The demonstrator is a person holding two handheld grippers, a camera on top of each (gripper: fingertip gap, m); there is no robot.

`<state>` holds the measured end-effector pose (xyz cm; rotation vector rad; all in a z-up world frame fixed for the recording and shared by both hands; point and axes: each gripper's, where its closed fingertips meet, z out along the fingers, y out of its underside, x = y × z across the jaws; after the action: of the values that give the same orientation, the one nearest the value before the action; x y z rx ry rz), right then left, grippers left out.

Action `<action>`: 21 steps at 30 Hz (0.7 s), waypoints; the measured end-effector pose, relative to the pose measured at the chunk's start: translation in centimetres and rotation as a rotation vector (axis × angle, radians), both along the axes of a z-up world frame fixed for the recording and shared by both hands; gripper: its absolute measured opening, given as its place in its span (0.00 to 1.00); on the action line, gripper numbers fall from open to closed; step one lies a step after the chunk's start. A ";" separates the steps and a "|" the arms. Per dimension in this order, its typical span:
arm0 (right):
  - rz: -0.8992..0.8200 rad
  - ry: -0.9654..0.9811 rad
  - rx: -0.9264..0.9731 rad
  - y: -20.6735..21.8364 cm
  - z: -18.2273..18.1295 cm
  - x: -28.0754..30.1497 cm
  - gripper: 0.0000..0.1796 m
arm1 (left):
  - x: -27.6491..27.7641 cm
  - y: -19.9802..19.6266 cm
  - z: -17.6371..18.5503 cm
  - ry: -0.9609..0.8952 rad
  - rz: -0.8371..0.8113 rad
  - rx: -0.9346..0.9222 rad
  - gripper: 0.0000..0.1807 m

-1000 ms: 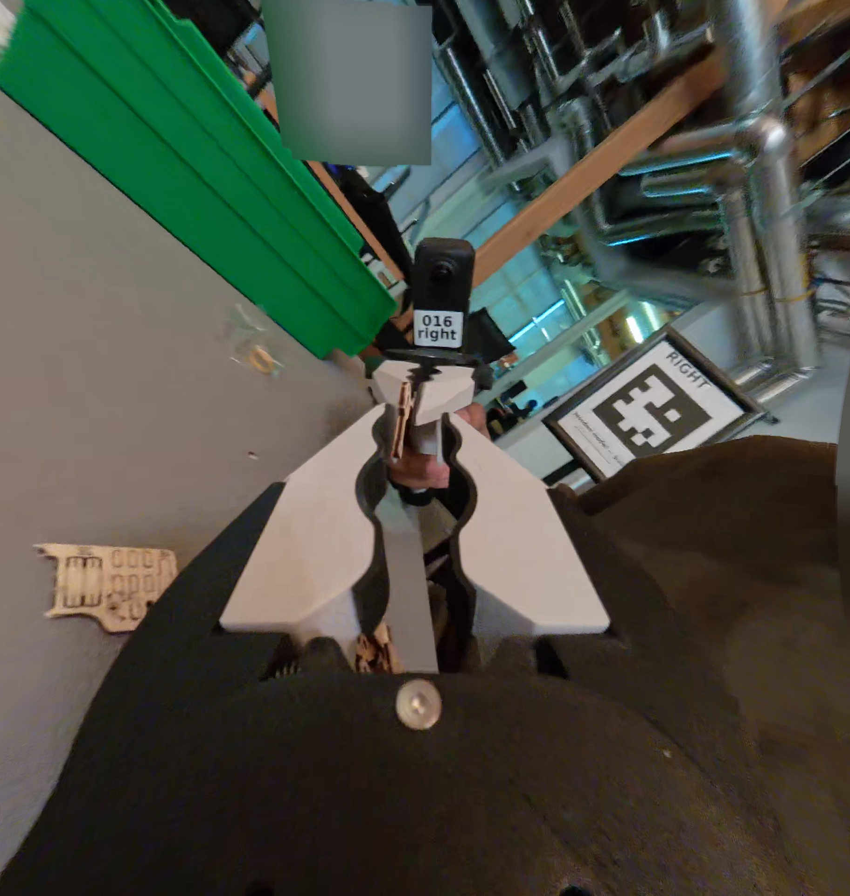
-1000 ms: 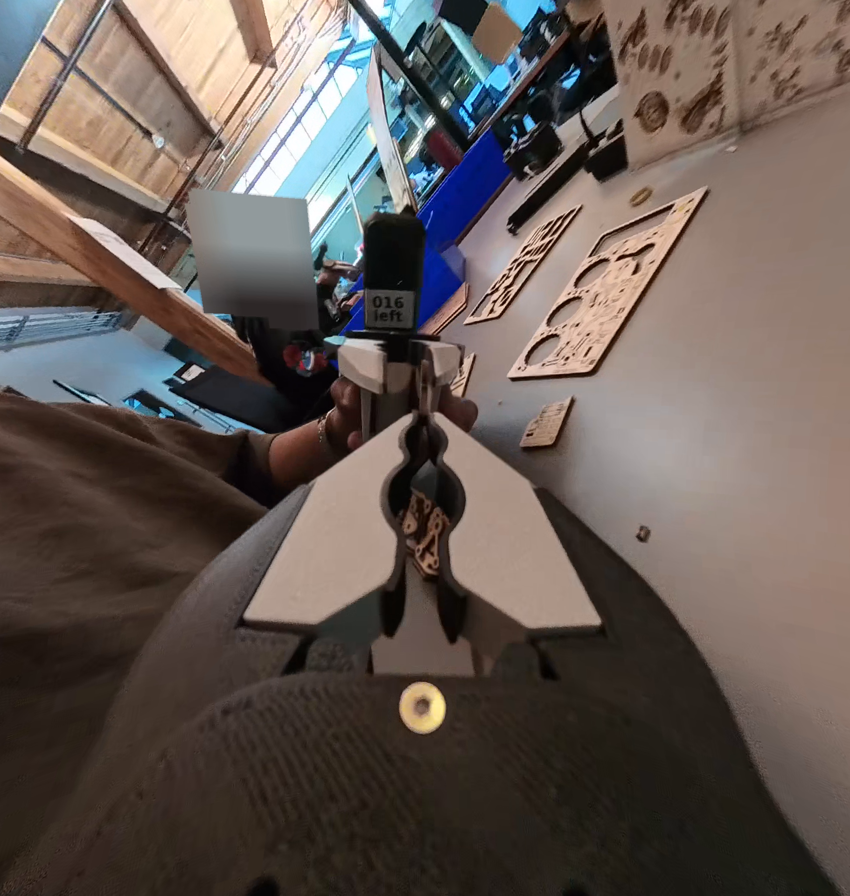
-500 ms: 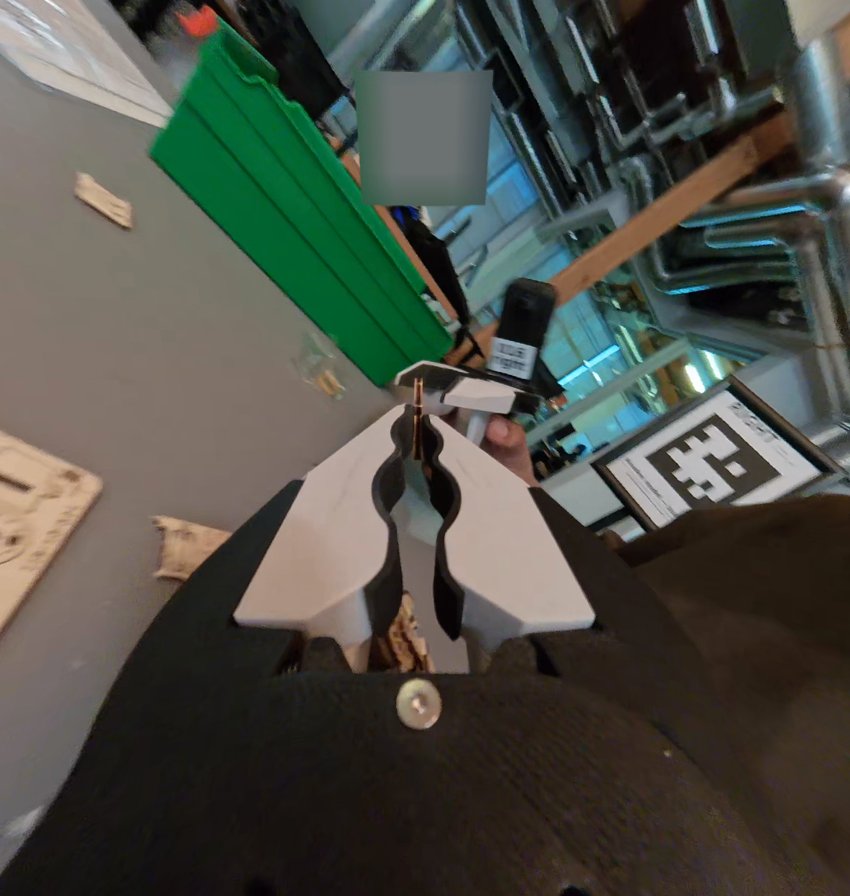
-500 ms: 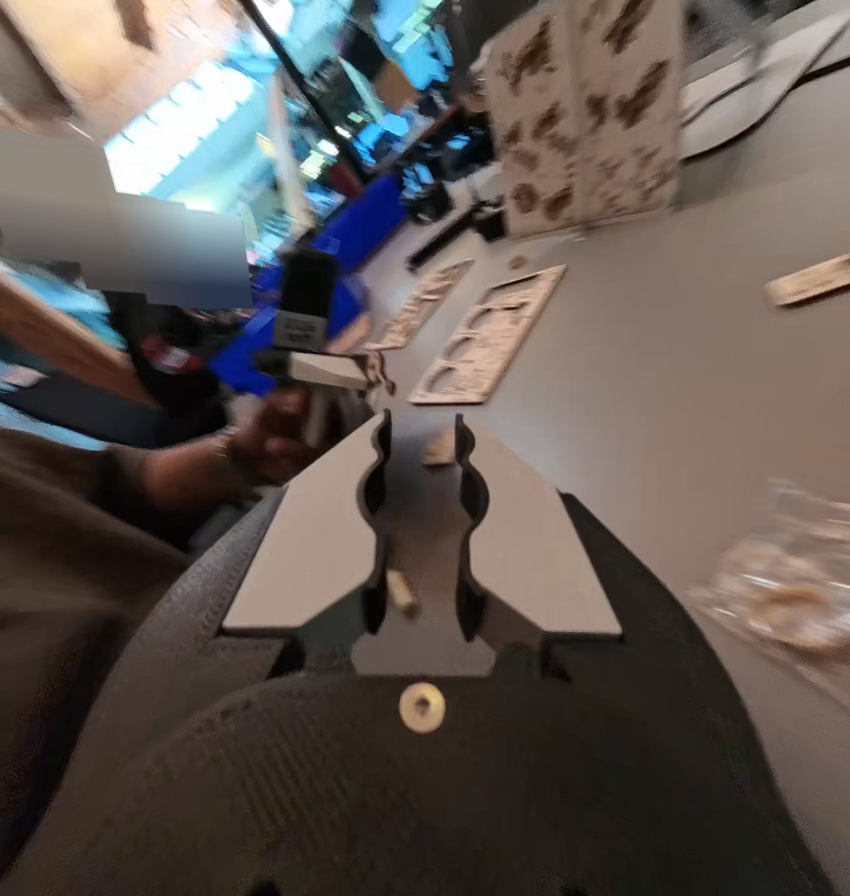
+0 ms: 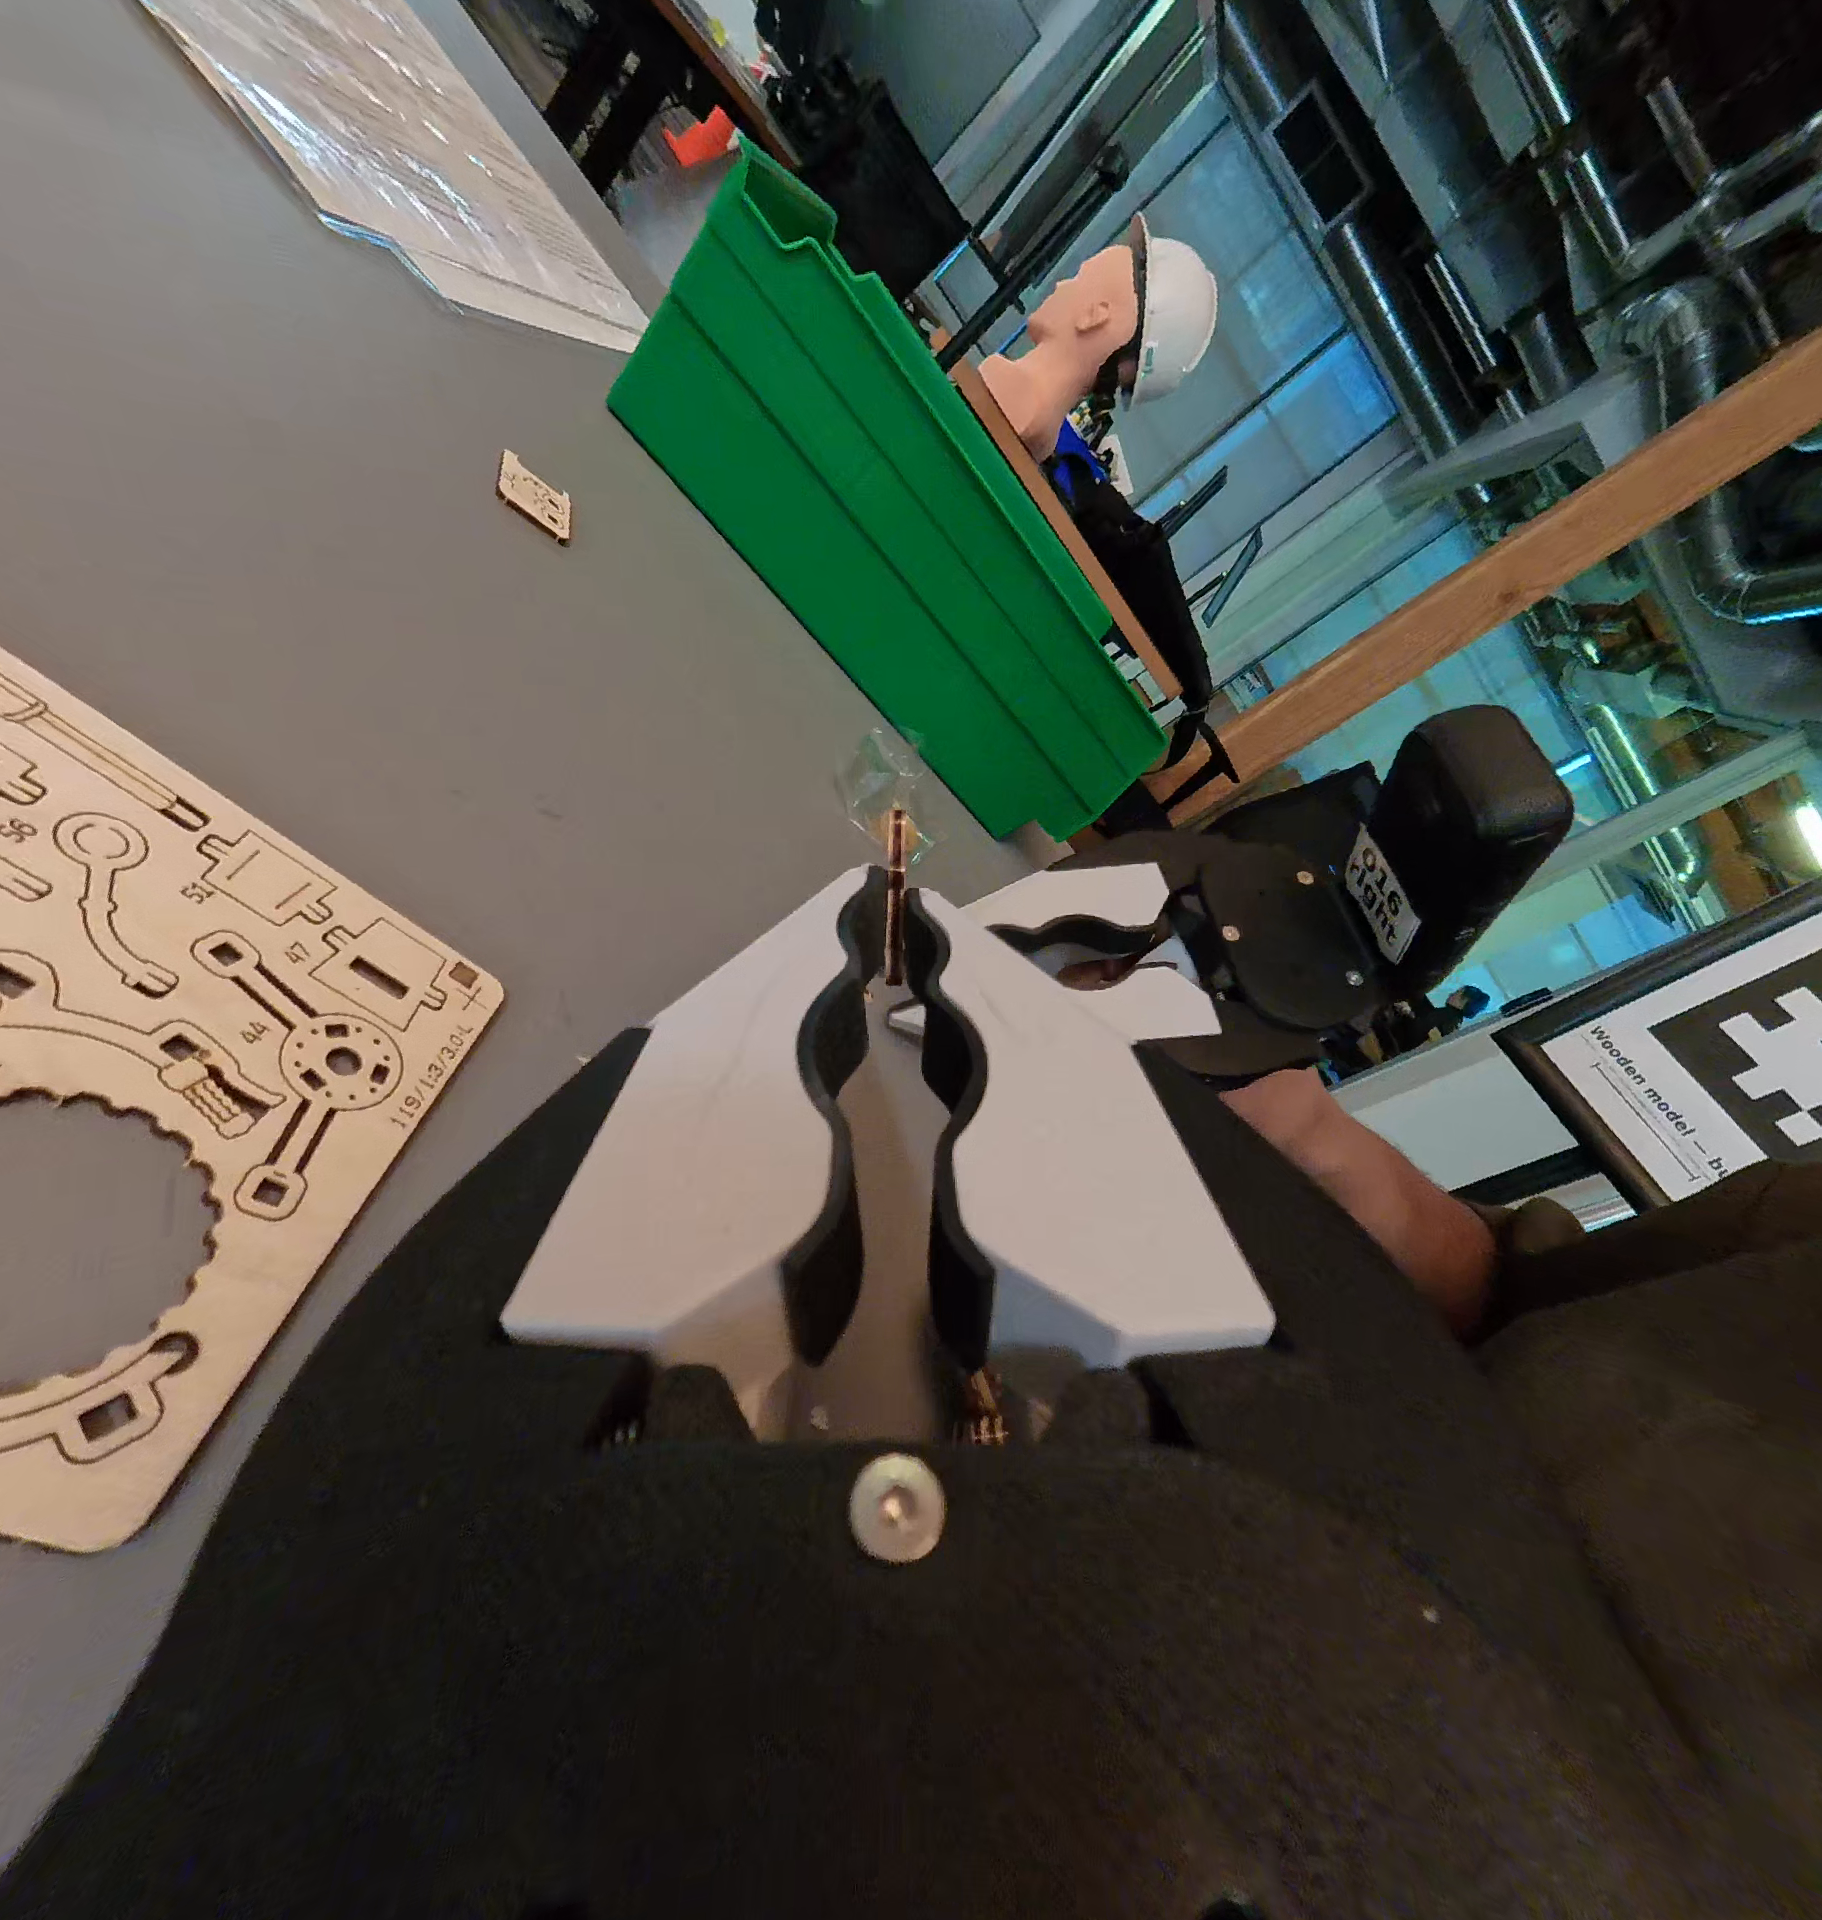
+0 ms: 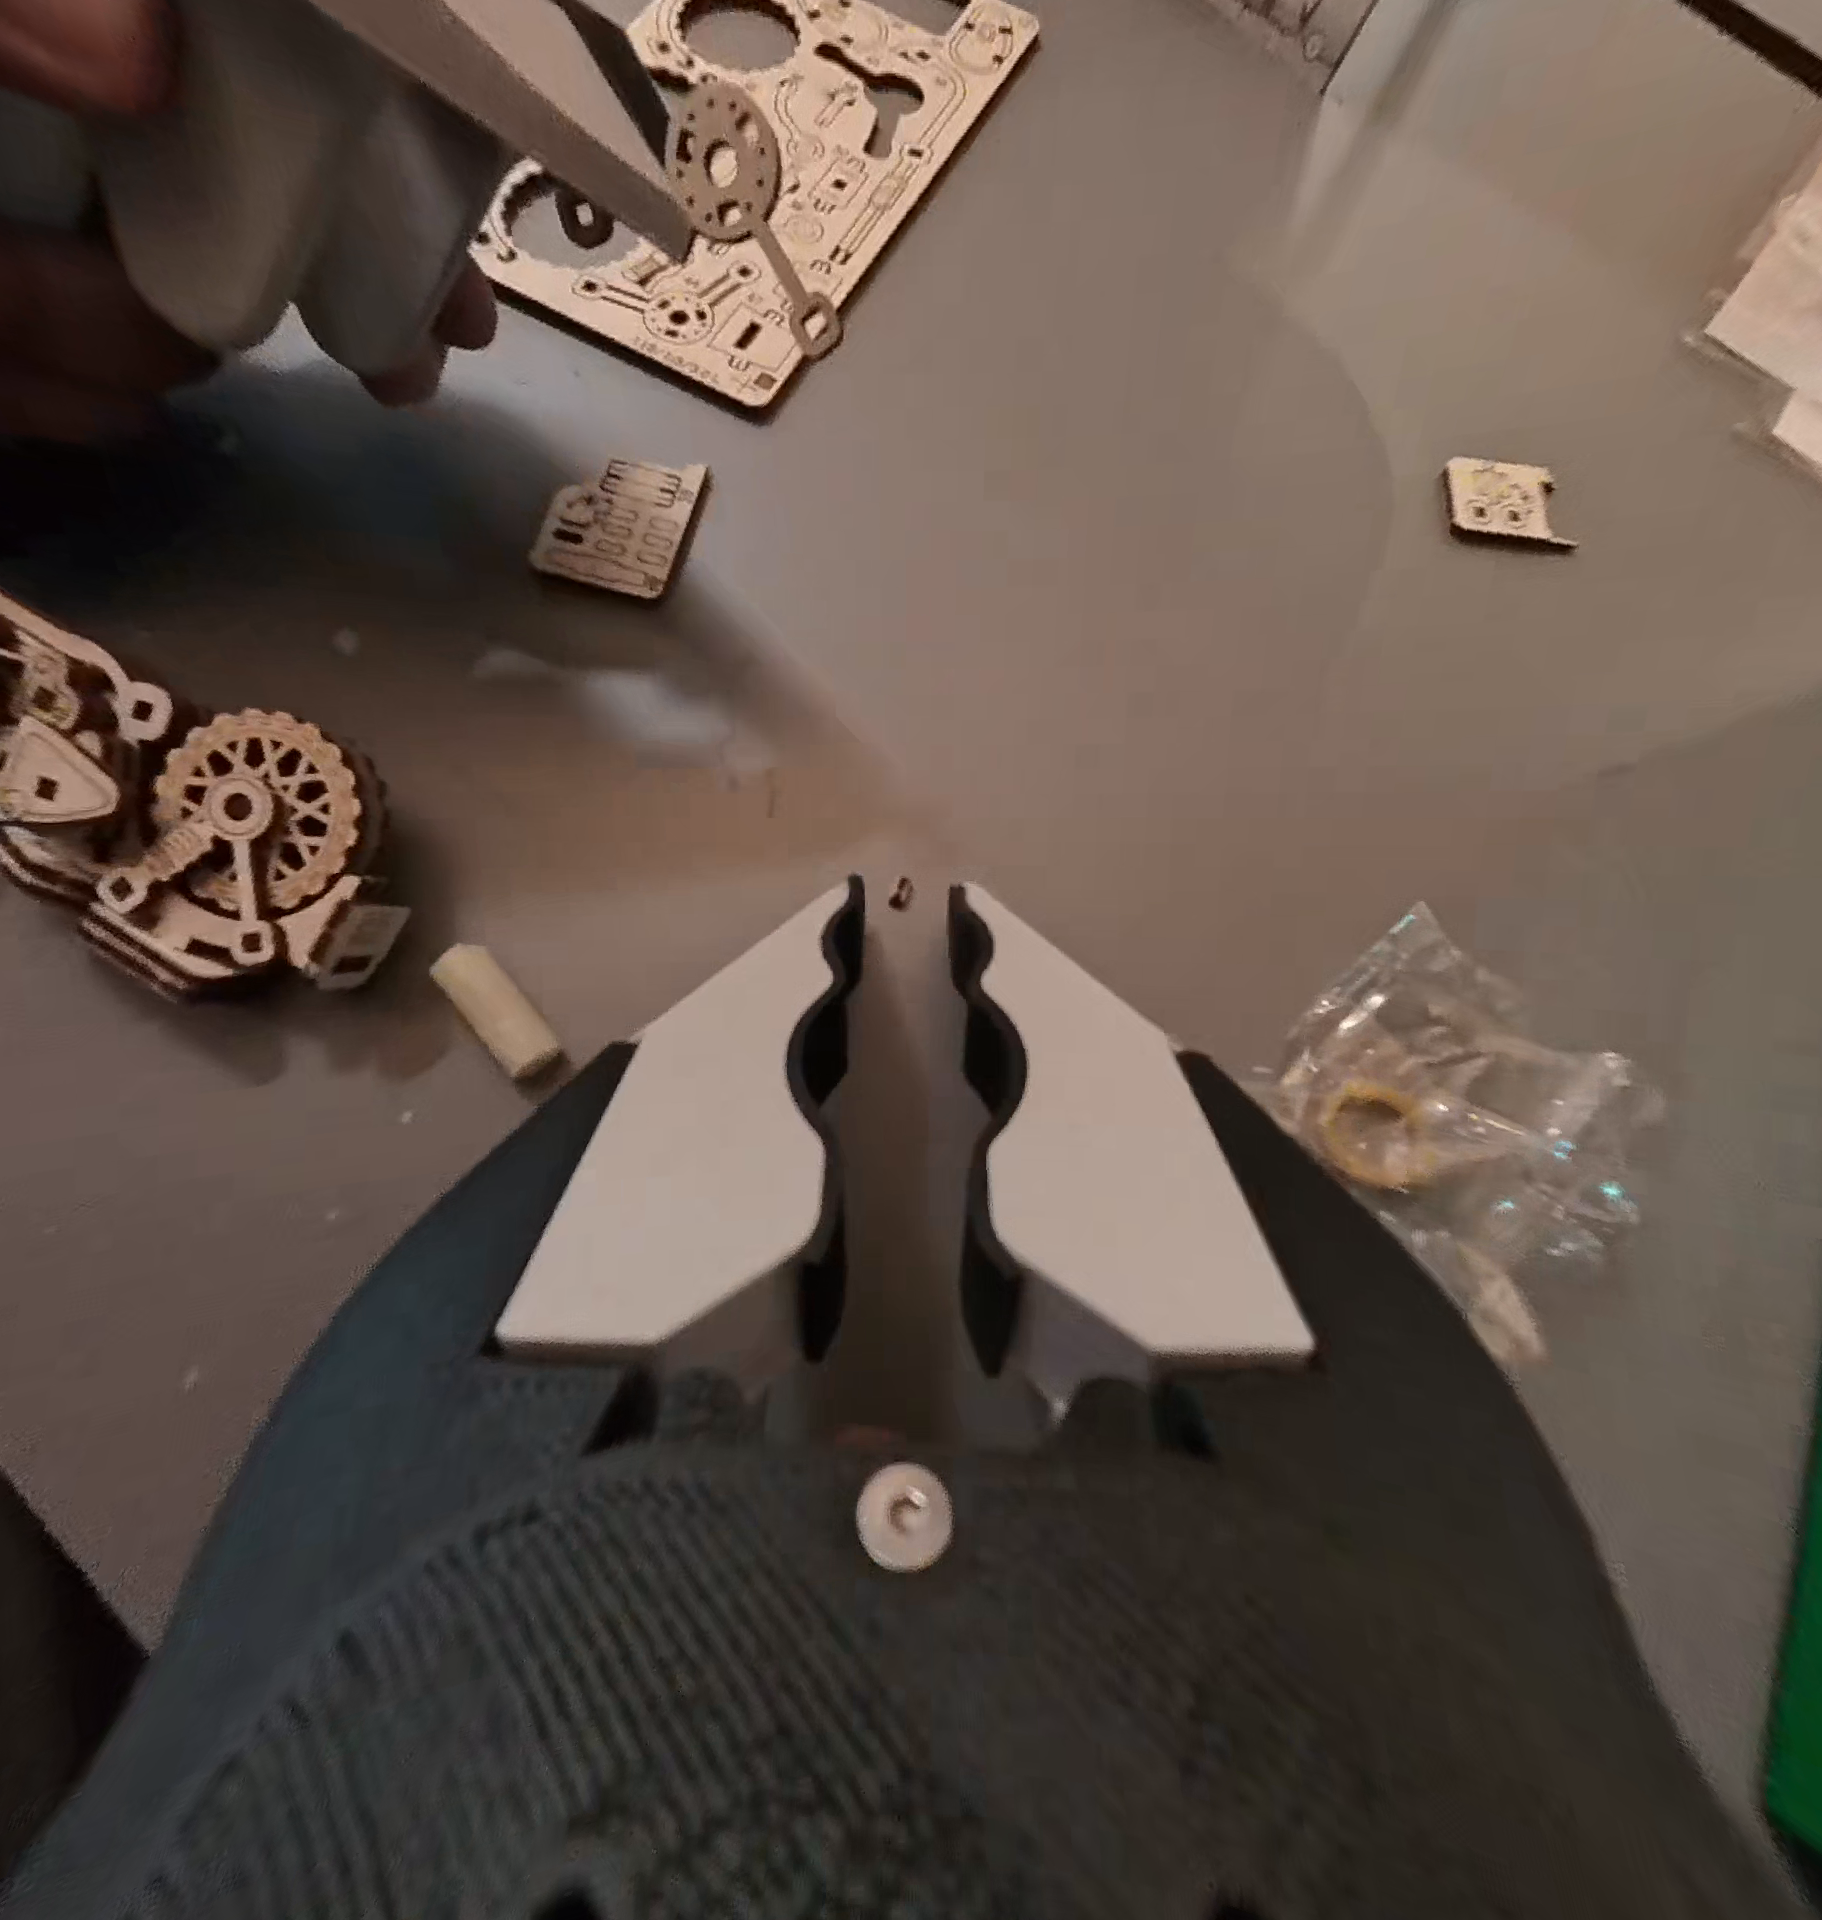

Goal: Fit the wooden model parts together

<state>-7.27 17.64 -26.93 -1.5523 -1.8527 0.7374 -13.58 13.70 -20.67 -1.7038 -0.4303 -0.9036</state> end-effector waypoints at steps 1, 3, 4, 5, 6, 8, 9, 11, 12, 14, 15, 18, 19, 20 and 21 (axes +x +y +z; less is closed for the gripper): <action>0.003 -0.008 -0.016 -0.2 -0.2 -0.1 0.08 | 0.0 0.0 0.0 0.001 -0.002 -0.001 0.00; 0.006 -0.016 -0.050 -0.5 -0.6 -0.3 0.06 | 0.1 0.0 0.0 0.001 -0.005 0.001 0.00; 0.004 -0.015 -0.061 -0.5 -0.6 -0.4 0.06 | 0.2 0.0 0.0 0.001 -0.006 0.002 0.00; -0.002 -0.017 -0.067 -0.4 -0.6 -0.4 0.01 | 0.3 0.0 0.1 0.003 -0.008 0.004 0.00; -0.008 -0.019 -0.070 -0.4 -0.6 -0.5 0.01 | 0.3 0.0 0.1 0.009 -0.008 0.006 0.00; -0.011 -0.019 -0.070 -0.3 -0.6 -0.5 0.00 | 0.4 0.0 0.1 0.022 -0.010 0.009 0.00; -0.012 -0.019 -0.063 -0.3 -0.6 -0.5 0.00 | 0.4 0.0 0.2 0.026 -0.011 0.011 0.00; -0.009 -0.009 -0.025 -0.2 -0.3 -0.6 0.00 | 0.6 0.0 0.2 0.024 -0.016 0.014 0.00; -0.004 0.013 -0.004 -0.2 0.2 -0.7 0.01 | 0.6 0.0 0.2 0.022 -0.019 0.013 0.00; 0.020 0.088 0.029 -0.6 1.7 -1.2 0.00 | 0.8 0.0 0.1 0.021 -0.024 0.011 0.00; 0.032 0.131 0.042 -0.9 2.7 -1.4 0.00 | 0.9 0.0 0.1 0.023 -0.027 0.010 0.00; 0.062 0.258 0.063 -2.0 5.5 -1.9 0.00 | 1.4 0.1 0.2 0.043 -0.040 0.012 0.00; 0.072 0.287 0.066 -2.4 6.2 -2.0 0.00 | 1.6 0.1 0.2 0.050 -0.044 0.013 0.00; 0.077 0.310 0.070 -2.7 6.7 -2.1 0.00 | 1.8 0.1 0.3 0.057 -0.048 0.015 0.00; 0.082 0.328 0.074 -3.0 7.0 -2.2 0.00 | 2.0 0.1 0.3 0.062 -0.054 0.016 0.00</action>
<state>-9.46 14.68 -19.89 -1.2314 -1.6852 0.8911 -11.58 13.81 -20.35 -1.7315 -0.3362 -0.8880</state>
